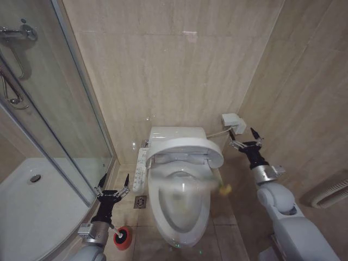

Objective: Open the toilet lid, clean the toilet bowl with a toilet brush, close the toilet lid, and flush.

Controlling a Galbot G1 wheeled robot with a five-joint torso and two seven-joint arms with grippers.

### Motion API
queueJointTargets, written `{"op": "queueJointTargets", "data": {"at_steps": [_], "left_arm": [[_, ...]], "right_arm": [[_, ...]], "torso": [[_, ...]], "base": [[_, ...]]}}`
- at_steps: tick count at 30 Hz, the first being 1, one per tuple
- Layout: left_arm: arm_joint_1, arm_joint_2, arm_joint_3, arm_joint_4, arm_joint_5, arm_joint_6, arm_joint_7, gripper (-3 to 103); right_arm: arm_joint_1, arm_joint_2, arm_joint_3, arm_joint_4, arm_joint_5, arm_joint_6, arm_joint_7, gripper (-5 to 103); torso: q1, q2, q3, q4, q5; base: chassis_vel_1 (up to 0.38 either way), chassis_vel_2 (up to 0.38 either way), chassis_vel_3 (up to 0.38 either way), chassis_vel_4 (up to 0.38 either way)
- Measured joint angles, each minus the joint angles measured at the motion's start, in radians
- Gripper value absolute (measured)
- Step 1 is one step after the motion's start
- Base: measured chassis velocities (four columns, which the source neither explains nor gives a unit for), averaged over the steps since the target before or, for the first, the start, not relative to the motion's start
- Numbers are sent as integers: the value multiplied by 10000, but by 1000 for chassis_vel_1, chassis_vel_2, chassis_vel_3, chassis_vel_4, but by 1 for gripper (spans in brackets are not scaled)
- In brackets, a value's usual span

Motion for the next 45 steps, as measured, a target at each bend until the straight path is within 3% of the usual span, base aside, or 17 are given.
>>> {"op": "queueJointTargets", "data": {"at_steps": [9, 24, 45], "left_arm": [[0, 0, 0, 0, 0, 0, -1, 100], [1, 0, 0, 0, 0, 0, -1, 100], [0, 0, 0, 0, 0, 0, -1, 100]], "right_arm": [[-26, 37, 4, 206, 181, -444, 501, 100], [-1458, 547, -230, 1581, 223, -1108, 1281, 100], [-3676, 1861, 320, 2892, -604, -989, 1194, 100]], "torso": [[2, 0, 0, 2, -1], [2, 0, 0, 1, -1], [1, 0, 1, 0, -1]], "base": [[0, 0, 0, 0], [0, 0, 0, 0], [0, 0, 0, 0]]}}
